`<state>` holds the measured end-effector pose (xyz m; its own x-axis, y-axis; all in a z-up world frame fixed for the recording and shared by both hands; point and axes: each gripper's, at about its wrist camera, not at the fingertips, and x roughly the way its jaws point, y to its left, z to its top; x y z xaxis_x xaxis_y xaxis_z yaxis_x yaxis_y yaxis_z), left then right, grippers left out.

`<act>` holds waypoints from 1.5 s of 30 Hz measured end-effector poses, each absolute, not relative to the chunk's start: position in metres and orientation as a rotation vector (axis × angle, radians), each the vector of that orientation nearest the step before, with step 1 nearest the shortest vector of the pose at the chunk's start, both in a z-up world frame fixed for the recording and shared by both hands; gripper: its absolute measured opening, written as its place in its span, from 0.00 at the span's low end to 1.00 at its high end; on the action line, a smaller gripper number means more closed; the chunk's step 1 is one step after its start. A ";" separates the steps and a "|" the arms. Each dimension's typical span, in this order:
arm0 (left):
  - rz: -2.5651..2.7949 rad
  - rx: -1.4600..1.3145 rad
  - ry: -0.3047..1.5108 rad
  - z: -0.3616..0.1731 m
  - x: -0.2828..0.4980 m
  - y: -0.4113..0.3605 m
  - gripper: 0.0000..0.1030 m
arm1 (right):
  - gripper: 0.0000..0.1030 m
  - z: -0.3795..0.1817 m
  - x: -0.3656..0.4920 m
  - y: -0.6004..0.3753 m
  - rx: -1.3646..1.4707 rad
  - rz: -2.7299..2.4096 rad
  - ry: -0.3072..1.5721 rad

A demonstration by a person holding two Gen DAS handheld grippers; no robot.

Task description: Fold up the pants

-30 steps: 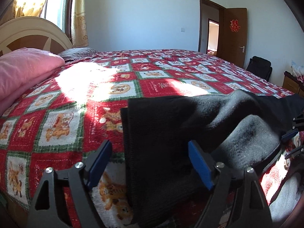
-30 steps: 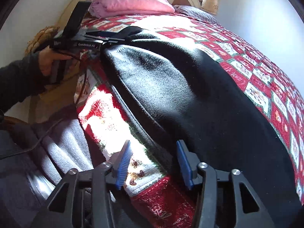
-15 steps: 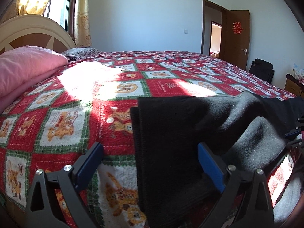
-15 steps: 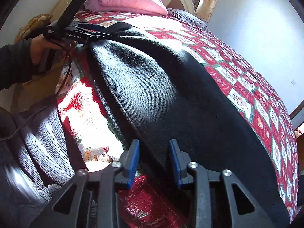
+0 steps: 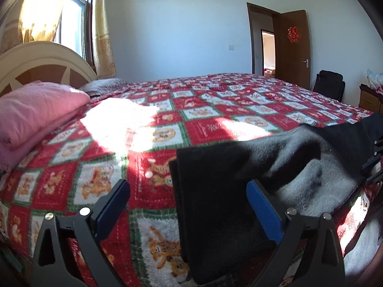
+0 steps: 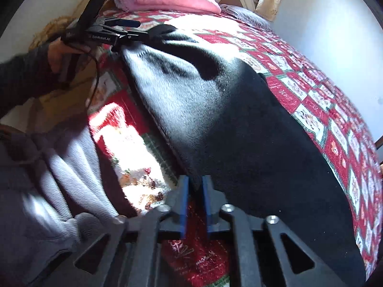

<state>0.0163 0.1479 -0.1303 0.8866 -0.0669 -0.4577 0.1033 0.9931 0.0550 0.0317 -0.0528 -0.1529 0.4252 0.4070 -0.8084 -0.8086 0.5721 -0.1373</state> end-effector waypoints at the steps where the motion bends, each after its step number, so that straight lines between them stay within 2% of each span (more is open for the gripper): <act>1: -0.088 0.073 0.454 -0.123 0.016 0.147 0.97 | 0.48 -0.144 0.037 -0.057 -0.522 0.832 0.811; 8: -0.139 0.101 0.440 -0.114 0.040 0.113 0.98 | 0.48 -0.092 0.139 -0.069 -0.069 0.806 0.870; 13: -0.143 0.150 0.532 -0.145 0.054 0.101 0.98 | 0.48 -0.128 0.219 -0.062 0.217 0.740 1.084; 17: -0.144 0.103 0.542 -0.162 0.047 0.112 1.00 | 0.47 -0.159 0.245 -0.052 0.365 0.778 1.200; 19: -0.145 0.068 0.543 -0.162 0.045 0.119 1.00 | 0.25 -0.173 0.249 -0.041 0.453 0.841 1.278; 20: -0.145 0.058 0.547 -0.162 0.044 0.121 1.00 | 0.22 -0.172 0.246 -0.037 0.439 0.837 1.275; 21: -0.146 0.047 0.550 -0.162 0.044 0.123 1.00 | 0.12 -0.169 0.243 -0.033 0.410 0.826 1.260; 22: -0.145 0.038 0.550 -0.161 0.044 0.124 1.00 | 0.06 -0.166 0.241 -0.032 0.388 0.815 1.239; 26: -0.118 0.062 0.553 -0.162 0.049 0.120 1.00 | 0.05 -0.130 0.235 -0.041 0.394 0.784 1.072; 30: -0.115 0.048 0.561 -0.162 0.054 0.121 1.00 | 0.04 -0.139 0.246 -0.035 0.293 0.693 1.073; 33: -0.088 0.062 0.556 -0.157 0.050 0.121 1.00 | 0.06 -0.166 0.250 -0.038 0.309 0.700 1.138; 35: -0.054 0.093 0.512 -0.147 0.044 0.122 1.00 | 0.12 -0.166 0.242 -0.043 0.293 0.688 1.107; 37: -0.026 0.104 0.487 -0.138 0.045 0.126 1.00 | 0.53 -0.152 0.227 -0.051 0.230 0.649 1.051; 40: 0.027 0.118 0.512 -0.137 0.060 0.131 1.00 | 0.54 -0.123 0.187 -0.065 0.149 0.683 0.941; 45: 0.061 0.069 0.581 -0.153 0.078 0.143 1.00 | 0.54 -0.136 0.121 -0.056 0.028 0.816 1.009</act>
